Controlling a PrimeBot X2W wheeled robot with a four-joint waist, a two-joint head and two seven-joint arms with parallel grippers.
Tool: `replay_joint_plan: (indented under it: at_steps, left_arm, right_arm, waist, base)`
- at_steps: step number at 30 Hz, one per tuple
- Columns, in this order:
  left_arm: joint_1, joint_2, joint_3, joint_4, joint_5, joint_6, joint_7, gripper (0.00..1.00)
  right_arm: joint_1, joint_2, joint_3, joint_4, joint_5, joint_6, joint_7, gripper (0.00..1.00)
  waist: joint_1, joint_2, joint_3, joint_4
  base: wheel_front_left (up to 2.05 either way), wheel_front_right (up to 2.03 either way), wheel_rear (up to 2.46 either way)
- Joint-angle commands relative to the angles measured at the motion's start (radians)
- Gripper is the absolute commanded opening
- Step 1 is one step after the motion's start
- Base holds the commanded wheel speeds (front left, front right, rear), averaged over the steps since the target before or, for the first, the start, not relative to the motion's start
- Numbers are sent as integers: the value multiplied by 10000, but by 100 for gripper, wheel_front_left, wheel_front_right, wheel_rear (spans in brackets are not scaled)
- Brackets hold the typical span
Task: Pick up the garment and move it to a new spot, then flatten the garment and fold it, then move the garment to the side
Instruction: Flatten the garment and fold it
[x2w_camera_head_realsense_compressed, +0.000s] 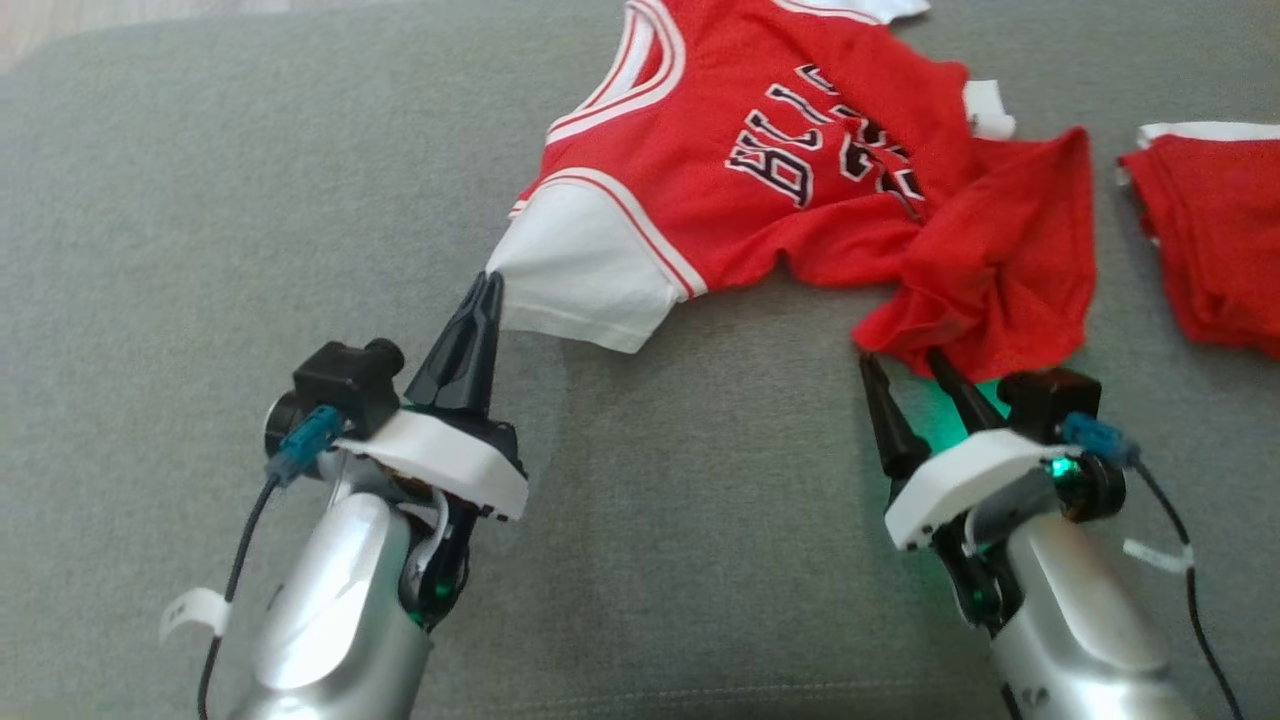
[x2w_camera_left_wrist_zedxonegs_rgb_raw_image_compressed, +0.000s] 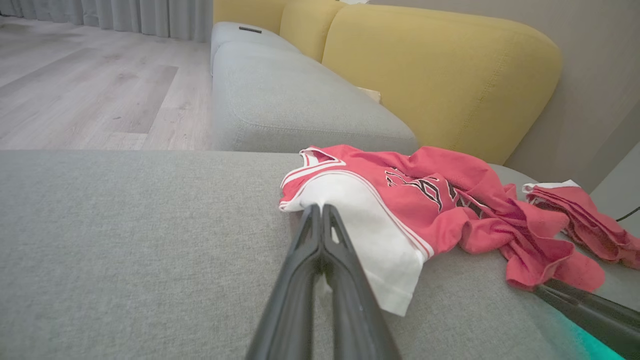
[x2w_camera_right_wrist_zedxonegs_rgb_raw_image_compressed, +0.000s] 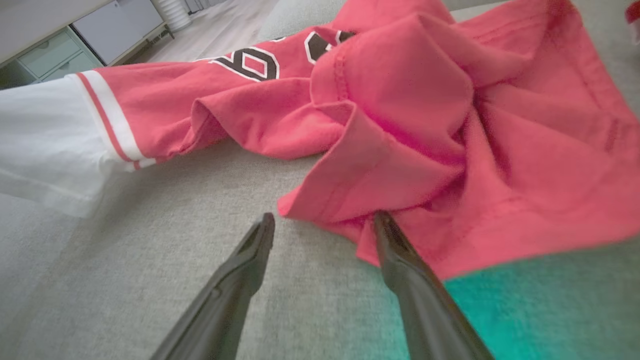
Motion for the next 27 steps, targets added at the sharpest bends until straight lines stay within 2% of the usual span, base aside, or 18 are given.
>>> replay_joint_plan:
  at_steps: [1,10,20,21,22,27]
  left_arm:
    - [-277,131,237,-378,-81,62,-121,0]
    - [-465,130,-168,-489,-276,102,-121,0]
    - [-509,130,-238,-459,-356,164,-122,0]
    - [-511,130,-218,-452,-346,165,-122,0]
    - [-504,130,-157,-428,-311,168,-122,0]
    - [-433,130,72,-334,-196,174,-122,0]
  right_arm:
    - [-290,35,212,-133,85,-7,-125,100]
    - [-1386,35,215,1645,226,-7,-589,100]
    - [-1952,35,697,2753,614,-7,-1145,100]
    - [-1984,35,748,2840,647,-7,-1179,61]
    - [-2039,35,835,3003,702,-7,-1252,0]
    - [-2097,36,968,3222,751,-7,-1510,0]
  waist:
    - [0,0,96,121]
    - [0,0,311,567]
    - [0,0,321,589]
    - [0,0,310,561]
    - [0,0,264,474]
    - [0,0,61,198]
  base:
    - [0,0,0]
    - [0,0,0]
    - [0,0,0]
    - [0,0,0]
    - [0,0,0]
    - [0,0,0]
